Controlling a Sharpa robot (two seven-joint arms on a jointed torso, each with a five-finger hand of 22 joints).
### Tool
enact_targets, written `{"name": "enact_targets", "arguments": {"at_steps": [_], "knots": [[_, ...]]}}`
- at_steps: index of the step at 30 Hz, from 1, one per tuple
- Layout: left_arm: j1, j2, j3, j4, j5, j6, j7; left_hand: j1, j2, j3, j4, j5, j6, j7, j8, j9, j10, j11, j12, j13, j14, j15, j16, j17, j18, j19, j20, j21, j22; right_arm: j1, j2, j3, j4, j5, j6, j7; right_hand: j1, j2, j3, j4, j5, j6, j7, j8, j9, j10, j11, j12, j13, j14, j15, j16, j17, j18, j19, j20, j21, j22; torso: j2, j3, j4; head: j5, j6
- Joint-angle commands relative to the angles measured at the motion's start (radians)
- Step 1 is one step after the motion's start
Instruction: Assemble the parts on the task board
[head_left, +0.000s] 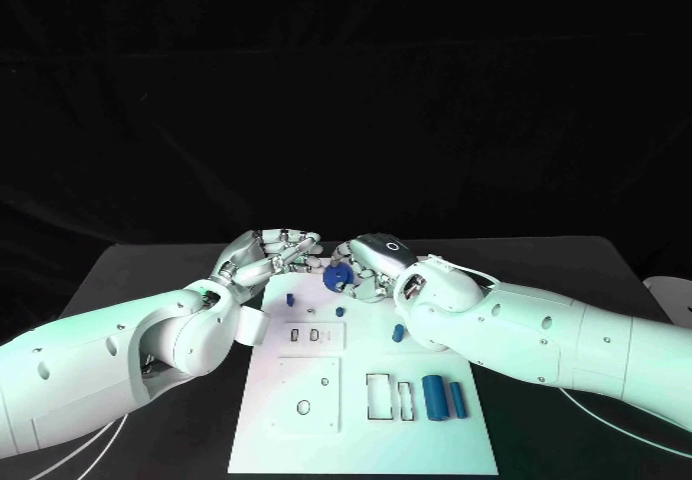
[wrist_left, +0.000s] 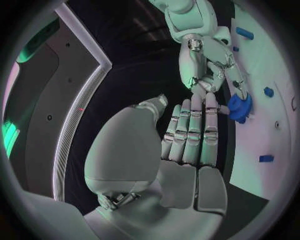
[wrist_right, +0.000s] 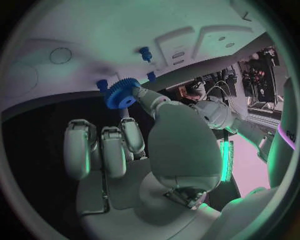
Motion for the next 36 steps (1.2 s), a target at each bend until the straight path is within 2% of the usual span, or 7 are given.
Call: {"name": "enact_targets", "arguments": {"at_steps": [1, 5, 14, 21, 26, 31, 36], "knots": [[0.001, 0.003, 0.001, 0.002, 0.002, 0.005, 0.013, -0.004, 0.002, 0.006, -0.001, -0.001, -0.001, 0.003, -0.007, 0.001, -0.002, 0.006, -0.004, 0.0, -0.008, -0.001, -0.004, 0.001, 0.011, -0.008, -0.002, -0.002, -0.002, -0.005, 0.018, 0.0, -0.018, -0.002, 0.031, 0.013, -0.012, 0.003, 0.007, 0.0, -0.004, 0.013, -0.011, -0.001, 0.006, 0.004, 0.0, 0.0, -0.001, 0.077, -0.005, 0.004, 0.14, -0.019, 0.005, 0.001, 0.0, 0.081, 0.001, -0.0005, 0.0002, 0.003, -0.001], [0.001, 0.004, 0.001, 0.002, 0.002, 0.004, 0.014, -0.005, 0.002, 0.007, -0.001, -0.001, -0.001, 0.003, -0.007, 0.001, -0.002, 0.006, -0.004, 0.0, -0.009, -0.001, -0.005, 0.001, 0.011, -0.008, -0.002, -0.002, -0.002, -0.011, 0.044, -0.001, -0.045, -0.001, 0.041, 0.013, -0.012, 0.003, 0.007, 0.0, -0.004, 0.013, -0.011, -0.001, 0.006, 0.004, 0.0, 0.0, -0.001, 0.077, -0.005, 0.004, 0.14, -0.019, 0.005, 0.001, 0.0, 0.081, 0.0, 0.0011, -0.0012, 0.005, -0.003], [0.001, 0.004, 0.001, 0.003, 0.002, 0.003, 0.014, -0.005, 0.002, 0.007, -0.001, -0.001, -0.001, 0.003, -0.007, 0.001, -0.002, 0.006, -0.004, 0.0, -0.009, -0.001, -0.005, 0.001, 0.011, -0.008, -0.002, -0.002, -0.002, -0.021, 0.076, -0.002, -0.086, -0.004, 0.06, 0.006, -0.018, 0.002, 0.009, 0.001, -0.008, 0.009, -0.01, -0.005, 0.004, 0.001, 0.002, -0.004, -0.004, 0.077, -0.004, 0.003, 0.138, -0.019, 0.002, 0.001, -0.003, 0.079, 0.0, 0.0022, -0.0019, 0.008, -0.005], [0.001, 0.004, 0.001, 0.003, 0.002, 0.003, 0.013, -0.005, 0.002, 0.008, -0.001, -0.001, 0.0, 0.003, -0.007, 0.001, -0.002, 0.006, -0.004, 0.0, -0.01, -0.001, -0.005, 0.001, 0.011, -0.009, -0.001, -0.003, -0.002, -0.022, 0.085, -0.002, -0.103, -0.006, 0.064, -0.003, -0.024, 0.002, 0.01, 0.002, -0.011, 0.005, -0.008, -0.009, 0.003, -0.005, 0.003, -0.011, -0.011, 0.077, -0.003, 0.003, 0.138, -0.018, 0.002, 0.002, -0.003, 0.078, 0.0, 0.0019, -0.0029, 0.011, -0.005], [0.001, 0.004, 0.001, 0.004, 0.002, 0.004, 0.012, -0.005, 0.002, 0.008, -0.001, -0.001, 0.0, 0.003, -0.007, 0.001, -0.002, 0.006, -0.004, 0.0, -0.01, -0.001, -0.005, 0.001, 0.011, -0.009, -0.001, -0.003, -0.002, -0.022, 0.087, -0.002, -0.111, -0.017, 0.049, -0.018, -0.024, 0.002, 0.01, 0.002, -0.011, 0.005, -0.008, -0.009, 0.003, -0.005, 0.003, -0.011, -0.012, 0.077, -0.002, 0.003, 0.138, -0.018, 0.002, 0.002, -0.003, 0.079, 0.0, 0.0024, -0.0031, 0.01, -0.006], [0.001, 0.004, 0.001, 0.003, 0.002, 0.004, 0.012, -0.005, 0.002, 0.008, -0.001, -0.001, 0.0, 0.003, -0.007, 0.001, -0.002, 0.006, -0.004, 0.0, -0.01, -0.001, -0.005, 0.001, 0.011, -0.009, -0.001, -0.003, -0.002, -0.023, 0.084, -0.002, -0.113, -0.026, 0.022, -0.036, -0.024, 0.003, 0.011, 0.001, -0.011, 0.005, -0.008, -0.01, 0.002, -0.005, 0.003, -0.01, -0.01, 0.077, -0.002, 0.004, 0.139, -0.019, 0.003, 0.002, -0.002, 0.081, 0.0, 0.0033, -0.0002, 0.01, -0.006], [0.001, 0.003, 0.001, 0.002, 0.002, 0.004, 0.01, -0.006, 0.002, 0.008, -0.002, -0.001, 0.0, 0.003, -0.007, 0.002, -0.001, 0.006, -0.004, 0.0, -0.011, -0.001, -0.006, 0.002, 0.011, -0.011, -0.001, -0.003, -0.002, -0.022, 0.082, -0.002, -0.115, -0.03, 0.009, -0.047, -0.024, 0.003, 0.012, 0.001, -0.011, 0.005, -0.008, -0.01, 0.002, -0.004, 0.003, -0.009, -0.009, 0.077, -0.002, 0.003, 0.138, -0.019, 0.004, 0.002, -0.001, 0.082, 0.001, 0.0025, -0.0013, 0.016, -0.005]]}}
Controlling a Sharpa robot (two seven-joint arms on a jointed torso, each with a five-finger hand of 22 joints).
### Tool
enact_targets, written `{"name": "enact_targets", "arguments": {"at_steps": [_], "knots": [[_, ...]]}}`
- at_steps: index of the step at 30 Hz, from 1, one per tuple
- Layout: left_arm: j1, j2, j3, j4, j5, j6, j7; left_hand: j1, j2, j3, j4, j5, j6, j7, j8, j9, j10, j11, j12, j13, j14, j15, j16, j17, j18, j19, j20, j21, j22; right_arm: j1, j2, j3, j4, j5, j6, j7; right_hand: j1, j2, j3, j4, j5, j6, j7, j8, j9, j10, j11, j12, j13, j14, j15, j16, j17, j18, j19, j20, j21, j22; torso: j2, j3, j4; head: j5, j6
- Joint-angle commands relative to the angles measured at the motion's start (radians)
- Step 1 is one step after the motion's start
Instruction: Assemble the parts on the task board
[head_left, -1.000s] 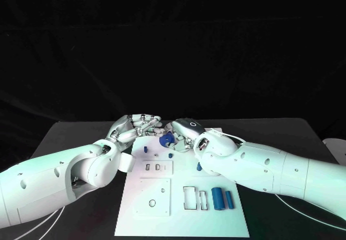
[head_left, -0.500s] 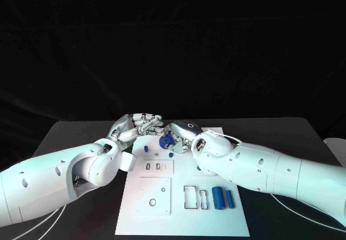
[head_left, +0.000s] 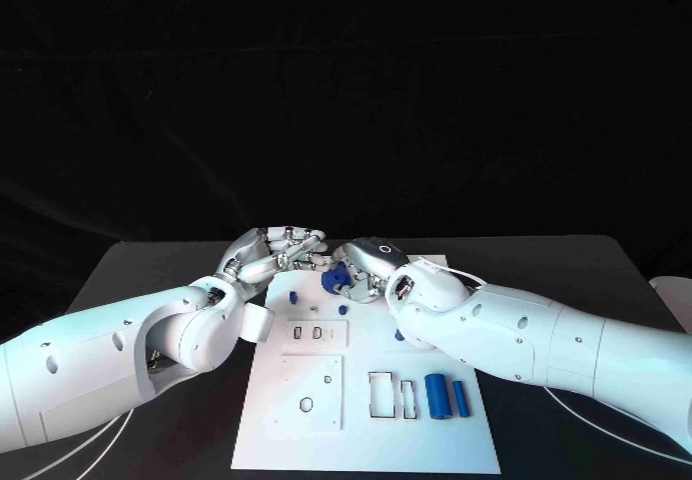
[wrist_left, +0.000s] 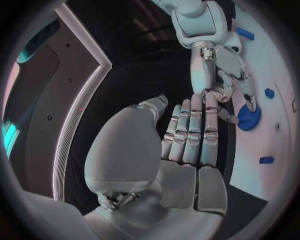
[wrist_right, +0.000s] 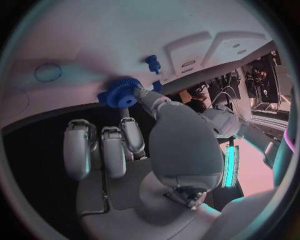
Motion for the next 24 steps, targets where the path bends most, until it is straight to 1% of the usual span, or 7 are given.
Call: {"name": "enact_targets", "arguments": {"at_steps": [1, 5, 8, 11, 12, 19, 24], "knots": [[0.001, 0.002, 0.001, 0.002, 0.002, 0.005, 0.009, -0.006, 0.002, 0.006, 0.001, -0.001, 0.0, 0.003, -0.004, 0.002, -0.001, 0.006, -0.004, 0.0, -0.007, 0.002, -0.006, 0.001, 0.011, -0.007, 0.003, -0.003, -0.002, -0.001, -0.001, -0.001, -0.002, -0.021, -0.015, -0.03, -0.004, 0.002, 0.005, 0.002, -0.001, 0.002, -0.001, 0.003, 0.002, -0.004, 0.003, -0.004, 0.001, 0.077, -0.002, 0.003, 0.138, -0.019, 0.004, 0.002, -0.001, 0.082, 0.001, -0.0005, -0.0004, 0.005, 0.0], [0.001, 0.003, 0.001, 0.001, 0.002, 0.006, 0.006, -0.007, 0.002, 0.006, 0.001, -0.001, 0.0, 0.003, -0.004, 0.002, -0.001, 0.006, -0.004, 0.0, -0.008, 0.002, -0.007, 0.001, 0.01, -0.008, 0.003, -0.003, -0.002, -0.001, 0.001, -0.001, -0.004, -0.02, -0.013, -0.031, -0.011, -0.001, 0.006, 0.003, -0.005, -0.006, 0.002, -0.004, -0.001, -0.007, 0.005, -0.008, -0.002, 0.077, -0.001, 0.003, 0.136, -0.019, 0.003, 0.004, -0.003, 0.081, 0.0, -0.0002, -0.0022, 0.007, 0.0], [0.002, 0.005, 0.001, -0.002, 0.002, 0.006, 0.006, -0.007, 0.002, 0.006, 0.001, -0.001, 0.0, 0.003, -0.004, 0.002, -0.001, 0.006, -0.004, 0.0, -0.008, 0.002, -0.007, 0.001, 0.01, -0.008, 0.003, -0.003, -0.002, -0.001, 0.004, -0.001, -0.009, -0.016, -0.002, -0.03, -0.022, -0.011, 0.009, 0.002, -0.007, -0.05, 0.016, -0.039, -0.014, -0.033, 0.017, -0.041, -0.035, 0.075, 0.008, 0.001, 0.133, -0.018, -0.002, 0.009, -0.009, 0.076, -0.001, 0.0002, -0.0021, 0.008, 0.0], [0.002, 0.01, 0.001, -0.006, 0.002, 0.007, 0.005, -0.007, 0.001, 0.006, 0.001, -0.001, 0.0, 0.003, -0.004, 0.002, -0.001, 0.006, -0.004, 0.0, -0.009, 0.002, -0.008, 0.002, 0.01, -0.009, 0.004, -0.004, -0.002, -0.001, 0.006, -0.001, -0.013, -0.012, 0.014, -0.027, -0.036, -0.024, -0.001, 0.003, 0.001, -0.098, 0.028, -0.079, -0.03, -0.057, 0.029, -0.069, -0.062, 0.074, 0.019, -0.001, 0.128, -0.016, -0.008, 0.019, -0.017, 0.07, 0.001, -0.0011, -0.0008, 0.005, 0.0], [0.002, 0.011, 0.001, -0.008, 0.002, 0.007, 0.005, -0.007, 0.001, 0.006, 0.001, -0.001, 0.0, 0.003, -0.004, 0.002, -0.001, 0.006, -0.004, 0.0, -0.009, 0.002, -0.008, 0.002, 0.01, -0.009, 0.004, -0.004, -0.002, -0.001, 0.007, -0.001, -0.013, -0.01, 0.019, -0.026, -0.039, -0.026, -0.004, 0.004, 0.003, -0.104, 0.03, -0.085, -0.033, -0.062, 0.031, -0.074, -0.067, 0.073, 0.021, -0.002, 0.125, -0.015, -0.009, 0.021, -0.018, 0.069, 0.001, -0.0012, -0.0005, 0.005, -0.001], [0.002, 0.017, 0.001, -0.017, 0.002, 0.008, 0.005, -0.008, 0.001, 0.006, 0.001, -0.001, 0.0, 0.004, -0.004, 0.002, -0.001, 0.006, -0.004, 0.0, -0.01, 0.003, -0.008, 0.002, 0.01, -0.009, 0.004, -0.004, -0.002, -0.001, -0.001, -0.001, -0.009, -0.001, 0.031, -0.021, -0.066, -0.037, -0.035, 0.021, 0.007, -0.114, 0.035, -0.103, -0.041, -0.073, 0.036, -0.086, -0.079, 0.072, 0.026, -0.003, 0.122, -0.013, -0.013, 0.028, -0.025, 0.064, 0.0, -0.0009, -0.001, 0.005, -0.004], [0.002, 0.017, 0.001, -0.02, 0.002, 0.008, 0.006, -0.008, 0.001, 0.006, 0.001, -0.001, 0.0, 0.004, -0.004, 0.002, -0.001, 0.006, -0.004, 0.0, -0.01, 0.003, -0.008, 0.002, 0.01, -0.009, 0.004, -0.004, -0.002, -0.001, -0.031, -0.001, 0.021, 0.018, 0.006, -0.012, -0.084, -0.03, -0.055, 0.039, 0.015, -0.099, 0.032, -0.103, -0.042, -0.061, 0.035, -0.072, -0.067, 0.072, 0.026, -0.002, 0.124, -0.014, -0.009, 0.029, -0.022, 0.07, 0.0, 0.0, -0.0007, 0.005, -0.005]]}}
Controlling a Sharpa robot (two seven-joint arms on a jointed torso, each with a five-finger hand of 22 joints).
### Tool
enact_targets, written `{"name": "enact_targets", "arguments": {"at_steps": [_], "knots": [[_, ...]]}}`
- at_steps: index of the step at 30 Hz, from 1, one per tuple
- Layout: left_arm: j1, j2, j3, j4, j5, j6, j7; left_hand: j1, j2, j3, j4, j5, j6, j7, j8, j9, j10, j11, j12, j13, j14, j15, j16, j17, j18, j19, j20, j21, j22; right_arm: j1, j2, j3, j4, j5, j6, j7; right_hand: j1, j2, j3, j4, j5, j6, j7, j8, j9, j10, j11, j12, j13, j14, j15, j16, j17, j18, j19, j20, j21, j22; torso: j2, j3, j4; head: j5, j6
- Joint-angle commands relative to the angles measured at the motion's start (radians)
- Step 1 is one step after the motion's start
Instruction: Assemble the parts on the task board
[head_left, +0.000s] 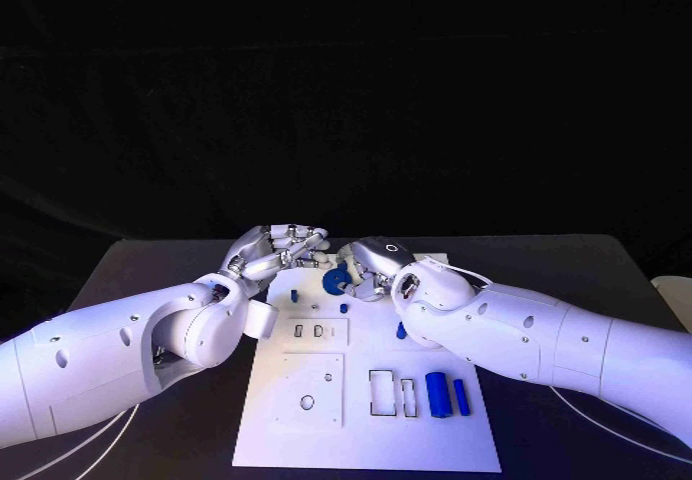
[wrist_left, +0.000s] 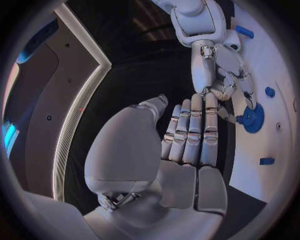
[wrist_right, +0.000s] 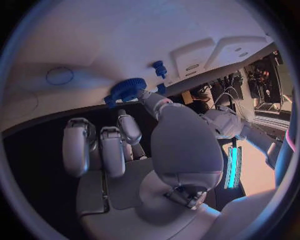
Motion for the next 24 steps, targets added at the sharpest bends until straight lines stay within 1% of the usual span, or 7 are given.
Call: {"name": "enact_targets", "arguments": {"at_steps": [1, 5, 7, 9, 12, 16, 24], "knots": [[0.001, 0.001, 0.001, -0.001, 0.002, 0.007, 0.008, -0.008, 0.001, 0.006, 0.001, -0.001, 0.0, 0.004, -0.004, 0.001, -0.001, 0.006, -0.004, 0.0, -0.007, 0.0, -0.004, 0.001, 0.01, -0.006, 0.0, -0.004, -0.001, 0.0, -0.022, 0.0, 0.026, 0.022, -0.014, 0.009, -0.011, 0.005, -0.009, 0.007, 0.009, 0.011, -0.003, -0.003, -0.001, 0.012, -0.002, 0.015, 0.01, 0.074, 0.005, -0.002, 0.125, -0.015, 0.003, 0.004, 0.0, 0.071, -0.001, 0.0008, -0.0005, 0.001, -0.001], [0.001, -0.002, 0.001, -0.004, 0.002, 0.007, 0.009, -0.008, 0.001, 0.007, 0.001, -0.001, 0.0, 0.004, -0.004, 0.001, -0.002, 0.006, -0.004, 0.0, -0.008, 0.0, -0.005, 0.001, 0.01, -0.006, 0.0, -0.004, -0.001, 0.004, -0.079, 0.001, 0.085, 0.086, -0.061, 0.043, -0.008, 0.015, -0.011, 0.011, 0.016, 0.027, -0.007, 0.001, 0.0, 0.03, -0.005, 0.036, 0.029, 0.077, 0.002, 0.002, 0.133, -0.016, 0.01, 0.002, 0.007, 0.079, -0.004, 0.0013, -0.0046, 0.006, 0.002], [0.001, -0.006, 0.001, -0.008, 0.002, 0.006, 0.01, -0.008, 0.001, 0.007, 0.001, -0.001, 0.0, 0.004, -0.004, 0.001, -0.002, 0.006, -0.004, 0.0, -0.008, 0.0, -0.005, 0.001, 0.01, -0.006, 0.0, -0.004, -0.001, 0.014, -0.128, 0.003, 0.131, 0.157, -0.082, 0.084, 0.004, 0.024, -0.004, 0.006, 0.019, 0.039, -0.009, 0.004, 0.0, 0.035, -0.007, 0.042, 0.035, 0.076, 0.0, 0.001, 0.13, -0.015, 0.007, 0.0, 0.003, 0.076, -0.007, 0.0021, -0.0096, 0.009, 0.003], [0.001, -0.007, 0.001, -0.009, 0.003, 0.005, 0.011, -0.008, 0.001, 0.007, 0.001, -0.001, 0.0, 0.004, -0.004, 0.001, -0.002, 0.006, -0.004, 0.0, -0.008, 0.0, -0.005, 0.001, 0.01, -0.006, 0.0, -0.004, -0.001, 0.018, -0.146, 0.004, 0.145, 0.185, -0.082, 0.102, 0.01, 0.026, -0.002, 0.003, 0.019, 0.041, -0.009, 0.004, 0.0, 0.036, -0.008, 0.043, 0.036, 0.076, -0.001, 0.001, 0.13, -0.015, 0.007, -0.001, 0.003, 0.076, -0.008, 0.0023, -0.0118, 0.008, 0.006], [0.001, -0.012, 0.001, -0.014, 0.006, 0.004, 0.012, -0.008, 0.001, 0.007, 0.0, -0.001, 0.0, 0.003, -0.004, 0.002, -0.001, 0.006, -0.004, 0.0, -0.009, 0.001, -0.005, 0.001, 0.01, -0.007, 0.001, -0.004, -0.002, 0.041, -0.216, 0.006, 0.195, 0.318, -0.045, 0.177, 0.029, 0.035, 0.009, -0.008, 0.02, 0.047, -0.009, 0.004, -0.001, 0.032, -0.008, 0.041, 0.034, 0.074, -0.001, -0.003, 0.122, -0.013, 0.001, -0.002, -0.005, 0.068, -0.016, 0.0033, -0.0241, 0.007, 0.011], [0.0, -0.01, 0.0, -0.023, 0.01, 0.006, 0.014, -0.008, 0.001, 0.007, 0.0, -0.001, 0.0, 0.003, -0.004, 0.002, -0.001, 0.006, -0.004, 0.0, -0.009, 0.001, -0.005, 0.001, 0.01, -0.007, 0.001, -0.004, -0.002, 0.063, -0.293, 0.007, 0.234, 0.463, 0.021, 0.239, 0.042, 0.039, 0.015, -0.018, 0.018, 0.051, -0.007, 0.003, -0.003, 0.028, -0.008, 0.037, 0.03, 0.072, -0.001, -0.005, 0.116, -0.011, -0.005, -0.002, -0.013, 0.062, -0.026, 0.005, -0.0356, 0.005, 0.015], [-0.009, 0.004, 0.0, -0.047, 0.016, 0.016, 0.016, -0.008, 0.001, 0.008, 0.0, -0.001, 0.001, 0.003, -0.004, 0.002, -0.001, 0.006, -0.004, 0.0, -0.009, 0.0, -0.006, 0.002, 0.01, -0.008, 0.001, -0.004, -0.002, 0.069, -0.396, 0.007, 0.236, 0.57, 0.125, 0.326, 0.054, 0.033, 0.017, -0.032, 0.016, 0.054, -0.007, 0.001, -0.005, 0.015, -0.007, 0.026, 0.02, 0.069, 0.0, -0.01, 0.106, -0.008, -0.015, -0.002, -0.024, 0.051, -0.049, 0.0147, -0.049, -0.007, 0.015]]}}
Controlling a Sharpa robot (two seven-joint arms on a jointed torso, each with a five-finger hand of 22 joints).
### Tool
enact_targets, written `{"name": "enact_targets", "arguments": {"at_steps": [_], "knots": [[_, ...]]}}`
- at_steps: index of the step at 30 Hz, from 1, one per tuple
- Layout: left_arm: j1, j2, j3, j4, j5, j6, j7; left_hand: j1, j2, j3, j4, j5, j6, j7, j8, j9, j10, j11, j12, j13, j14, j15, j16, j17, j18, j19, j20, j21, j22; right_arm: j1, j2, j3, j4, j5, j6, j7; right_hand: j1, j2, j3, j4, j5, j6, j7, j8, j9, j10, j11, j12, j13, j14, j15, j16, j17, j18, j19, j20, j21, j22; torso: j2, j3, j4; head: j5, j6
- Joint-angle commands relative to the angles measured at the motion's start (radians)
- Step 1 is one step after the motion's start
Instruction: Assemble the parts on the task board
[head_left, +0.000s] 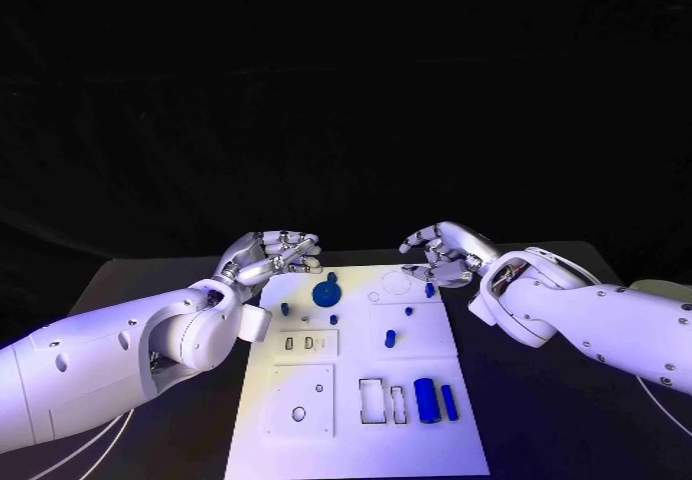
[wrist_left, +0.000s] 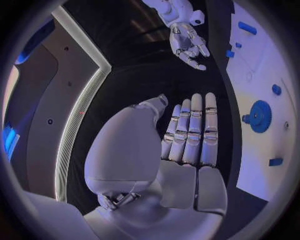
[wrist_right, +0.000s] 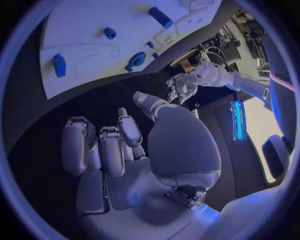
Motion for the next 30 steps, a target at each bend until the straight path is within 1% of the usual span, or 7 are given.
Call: {"name": "enact_targets", "arguments": {"at_steps": [1, 6, 14, 19, 25, 26, 30], "knots": [[-0.006, 0.007, 0.0, -0.007, 0.013, 0.017, 0.014, -0.008, 0.001, 0.006, 0.002, -0.001, 0.001, 0.003, -0.004, 0.001, -0.001, 0.006, -0.004, 0.0, -0.009, 0.0, -0.006, 0.001, 0.01, -0.008, 0.001, -0.004, -0.001, -0.003, -0.027, 0.0, -0.012, 0.116, 0.11, 0.106, 0.014, -0.002, 0.0, -0.012, -0.002, 0.006, 0.0, -0.002, -0.003, -0.013, 0.003, -0.012, -0.006, 0.069, 0.0, -0.005, 0.106, -0.008, -0.008, -0.001, -0.003, 0.052, -0.017, 0.0063, -0.0115, -0.01, -0.002], [-0.016, 0.016, 0.0, -0.017, 0.014, 0.022, 0.014, -0.008, 0.001, 0.006, 0.002, -0.001, 0.001, 0.003, -0.004, 0.001, -0.001, 0.006, -0.004, 0.0, -0.009, 0.0, -0.006, 0.001, 0.01, -0.008, 0.001, -0.004, -0.001, -0.014, -0.056, -0.001, -0.053, 0.125, 0.146, 0.128, 0.033, -0.006, 0.003, -0.03, -0.006, -0.002, 0.002, -0.009, -0.007, -0.013, 0.004, -0.01, -0.004, 0.069, 0.001, -0.004, 0.108, -0.009, -0.008, 0.0, -0.003, 0.053, -0.028, 0.0095, -0.0207, -0.01, 0.001], [-0.03, 0.031, 0.0, -0.028, 0.016, 0.03, 0.013, -0.009, -0.001, 0.007, 0.0, -0.001, -0.001, 0.005, -0.006, 0.001, -0.005, 0.008, -0.006, 0.0, -0.012, 0.002, -0.008, 0.003, 0.01, -0.01, 0.002, -0.005, -0.001, -0.039, -0.053, -0.002, -0.139, 0.127, 0.176, 0.139, 0.047, -0.017, -0.001, -0.05, -0.021, -0.031, 0.004, -0.029, -0.016, -0.027, 0.007, -0.024, -0.018, 0.069, 0.004, -0.005, 0.108, -0.006, -0.017, 0.002, -0.016, 0.044, -0.042, 0.0121, -0.0278, -0.008, -0.009], [-0.035, 0.035, 0.0, -0.031, 0.016, 0.031, 0.012, -0.012, -0.003, 0.009, -0.002, -0.001, -0.003, 0.009, -0.008, 0.001, -0.013, 0.011, -0.008, -0.001, -0.015, 0.004, -0.009, 0.004, 0.01, -0.013, 0.003, -0.005, -0.002, -0.055, -0.021, -0.004, -0.199, 0.12, 0.173, 0.133, 0.05, -0.017, -0.004, -0.057, -0.026, -0.06, 0.001, -0.045, -0.022, -0.031, 0.005, -0.027, -0.022, 0.069, 0.003, -0.005, 0.108, -0.005, -0.019, 0.002, -0.019, 0.042, -0.047, 0.0112, -0.0274, -0.003, -0.02], [-0.037, 0.038, 0.0, -0.032, 0.016, 0.032, 0.012, -0.013, -0.004, 0.009, -0.003, -0.001, -0.004, 0.01, -0.009, 0.001, -0.017, 0.012, -0.008, -0.001, -0.016, 0.005, -0.01, 0.005, 0.01, -0.014, 0.004, -0.005, -0.002, -0.074, 0.019, -0.005, -0.248, 0.108, 0.155, 0.12, 0.055, -0.015, -0.004, -0.062, -0.025, -0.077, -0.005, -0.054, -0.025, -0.027, 0.001, -0.023, -0.018, 0.069, 0.0, -0.005, 0.109, -0.004, -0.02, 0.0, -0.022, 0.041, -0.044, 0.0097, -0.0202, -0.004, -0.023], [-0.037, 0.038, 0.0, -0.032, 0.016, 0.032, 0.012, -0.013, -0.004, 0.009, -0.003, -0.001, -0.004, 0.01, -0.009, 0.001, -0.017, 0.013, -0.008, -0.001, -0.016, 0.005, -0.01, 0.005, 0.01, -0.014, 0.004, -0.005, -0.002, -0.077, 0.027, -0.005, -0.257, 0.106, 0.154, 0.116, 0.056, -0.014, -0.003, -0.063, -0.025, -0.079, -0.005, -0.054, -0.025, -0.027, 0.001, -0.022, -0.018, 0.069, 0.0, -0.005, 0.108, -0.004, -0.02, 0.0, -0.022, 0.041, -0.044, 0.0093, -0.0213, -0.004, -0.023], [-0.038, 0.037, 0.0, -0.03, 0.016, 0.032, 0.012, -0.013, -0.004, 0.009, -0.004, -0.001, -0.005, 0.011, -0.01, 0.001, -0.018, 0.013, -0.008, -0.002, -0.016, 0.005, -0.01, 0.005, 0.01, -0.014, 0.004, -0.005, -0.002, -0.09, 0.049, -0.006, -0.28, 0.097, 0.154, 0.107, 0.059, -0.012, -0.001, -0.065, -0.024, -0.077, -0.007, -0.053, -0.024, -0.025, -0.001, -0.02, -0.015, 0.069, -0.001, -0.005, 0.108, -0.004, -0.019, -0.001, -0.022, 0.042, -0.042, 0.0085, -0.0177, -0.006, -0.028]]}}
